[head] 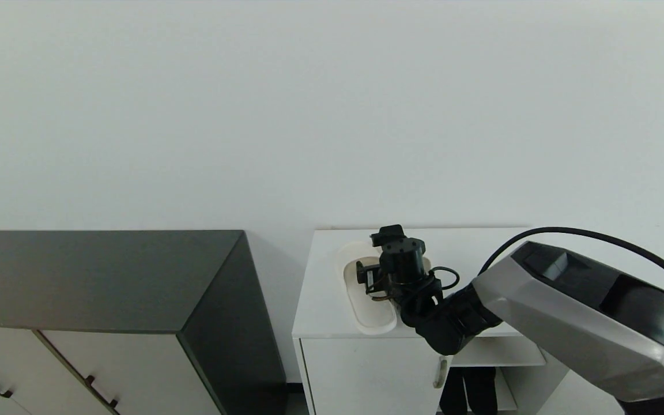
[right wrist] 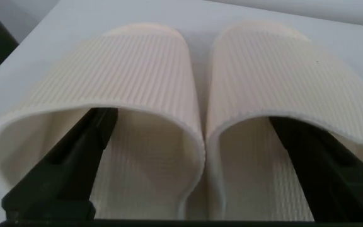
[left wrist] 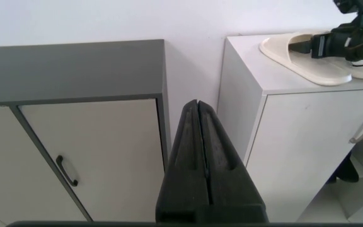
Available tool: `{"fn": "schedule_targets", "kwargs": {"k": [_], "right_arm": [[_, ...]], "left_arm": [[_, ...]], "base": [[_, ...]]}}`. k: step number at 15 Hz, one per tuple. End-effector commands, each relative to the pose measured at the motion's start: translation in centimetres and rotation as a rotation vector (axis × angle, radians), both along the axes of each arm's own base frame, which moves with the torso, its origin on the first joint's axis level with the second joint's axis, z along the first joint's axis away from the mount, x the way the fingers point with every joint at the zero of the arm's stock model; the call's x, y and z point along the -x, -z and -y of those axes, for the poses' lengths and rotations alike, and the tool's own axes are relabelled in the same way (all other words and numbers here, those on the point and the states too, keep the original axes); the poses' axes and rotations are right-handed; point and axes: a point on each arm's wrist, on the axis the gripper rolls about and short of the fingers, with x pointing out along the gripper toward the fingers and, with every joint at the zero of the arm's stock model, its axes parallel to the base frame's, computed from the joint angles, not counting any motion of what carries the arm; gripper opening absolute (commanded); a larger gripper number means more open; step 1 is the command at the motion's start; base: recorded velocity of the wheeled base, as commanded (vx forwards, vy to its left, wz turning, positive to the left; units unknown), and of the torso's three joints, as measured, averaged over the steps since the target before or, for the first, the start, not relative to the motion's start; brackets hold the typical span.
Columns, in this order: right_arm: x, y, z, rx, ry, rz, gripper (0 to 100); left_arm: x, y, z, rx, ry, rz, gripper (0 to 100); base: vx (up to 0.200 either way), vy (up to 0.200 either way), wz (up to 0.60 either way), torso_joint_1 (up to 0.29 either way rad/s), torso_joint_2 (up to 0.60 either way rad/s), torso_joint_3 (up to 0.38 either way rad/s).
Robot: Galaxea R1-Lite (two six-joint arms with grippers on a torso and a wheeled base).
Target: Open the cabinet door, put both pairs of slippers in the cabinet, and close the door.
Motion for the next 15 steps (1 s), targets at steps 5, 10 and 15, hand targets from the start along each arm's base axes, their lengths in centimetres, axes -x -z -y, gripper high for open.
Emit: {"fn": "schedule_targets", "kwargs": {"k": [5, 10, 15], "right_arm": [[-0.2, 0.0, -0.1, -0.005, 0.003, 0.007, 0], [2.1, -3.5, 0.8, -0.021, -0.011, 0.028, 0], [8.3, -5.5, 3.2, -0.013, -0.129, 0.001, 0]], "left_arm": [[0.0, 0.0, 0.0, 0.0, 0.001, -0.002, 0], [0.0, 0.0, 0.0, 0.0, -0.001, -0.002, 0], [0.0, 0.0, 0.0, 0.0, 0.001, -0.002, 0]], "base": [[0.0, 0.0, 0.0, 0.0, 0.0, 0.0], [0.0, 0.0, 0.0, 0.0, 0.0, 0.0], [0.0, 0.0, 0.0, 0.0, 0.0, 0.0]]}}
